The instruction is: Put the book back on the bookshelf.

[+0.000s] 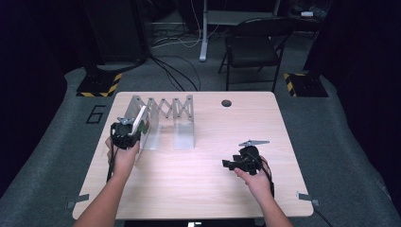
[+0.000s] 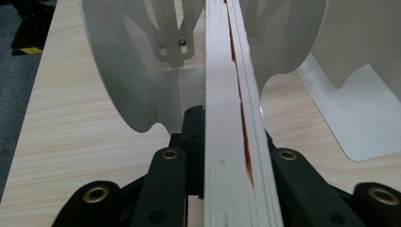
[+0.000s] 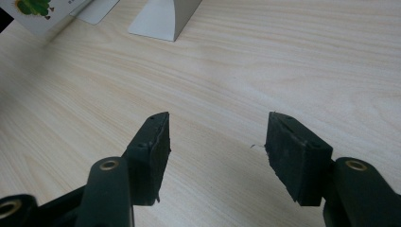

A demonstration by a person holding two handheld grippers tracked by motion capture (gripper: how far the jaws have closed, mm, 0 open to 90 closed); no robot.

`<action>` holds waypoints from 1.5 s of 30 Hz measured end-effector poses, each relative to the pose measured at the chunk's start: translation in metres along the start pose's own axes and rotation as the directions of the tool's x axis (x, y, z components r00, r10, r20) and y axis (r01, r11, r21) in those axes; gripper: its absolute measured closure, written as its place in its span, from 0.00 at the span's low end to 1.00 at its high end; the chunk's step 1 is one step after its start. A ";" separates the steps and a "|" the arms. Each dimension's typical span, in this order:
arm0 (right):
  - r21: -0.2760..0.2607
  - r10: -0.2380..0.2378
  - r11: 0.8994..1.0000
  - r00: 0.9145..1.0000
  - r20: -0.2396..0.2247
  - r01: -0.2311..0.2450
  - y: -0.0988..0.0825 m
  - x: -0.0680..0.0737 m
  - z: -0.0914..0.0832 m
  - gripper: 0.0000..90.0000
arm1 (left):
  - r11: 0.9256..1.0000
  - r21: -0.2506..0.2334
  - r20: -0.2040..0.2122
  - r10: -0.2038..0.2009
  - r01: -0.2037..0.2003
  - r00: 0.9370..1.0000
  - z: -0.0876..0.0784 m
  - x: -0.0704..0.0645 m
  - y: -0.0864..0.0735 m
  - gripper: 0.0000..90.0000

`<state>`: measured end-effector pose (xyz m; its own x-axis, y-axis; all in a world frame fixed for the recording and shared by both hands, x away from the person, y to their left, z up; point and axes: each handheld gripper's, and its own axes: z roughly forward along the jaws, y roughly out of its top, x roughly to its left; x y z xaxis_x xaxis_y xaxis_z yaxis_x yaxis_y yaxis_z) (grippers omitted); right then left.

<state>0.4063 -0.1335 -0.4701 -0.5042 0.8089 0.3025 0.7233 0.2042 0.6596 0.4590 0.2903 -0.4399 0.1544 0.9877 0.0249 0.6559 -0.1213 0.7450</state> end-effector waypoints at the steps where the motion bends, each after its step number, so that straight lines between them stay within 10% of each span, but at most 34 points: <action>1: 0.000 -0.001 1.000 1.000 0.000 0.001 0.000 0.000 0.000 0.45 | 1.000 -0.002 0.001 -0.004 0.004 1.000 0.001 0.000 0.000 0.84; 45: 0.016 -0.013 1.000 1.000 -0.006 0.014 0.000 0.002 0.003 0.45 | 0.999 0.035 0.023 0.000 -0.001 1.000 -0.003 0.003 0.000 0.65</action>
<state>0.4064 -0.1306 -0.4716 -0.5168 0.8026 0.2979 0.7240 0.2240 0.6524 0.4566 0.2932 -0.4377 0.1711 0.9852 0.0098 0.6816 -0.1255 0.7209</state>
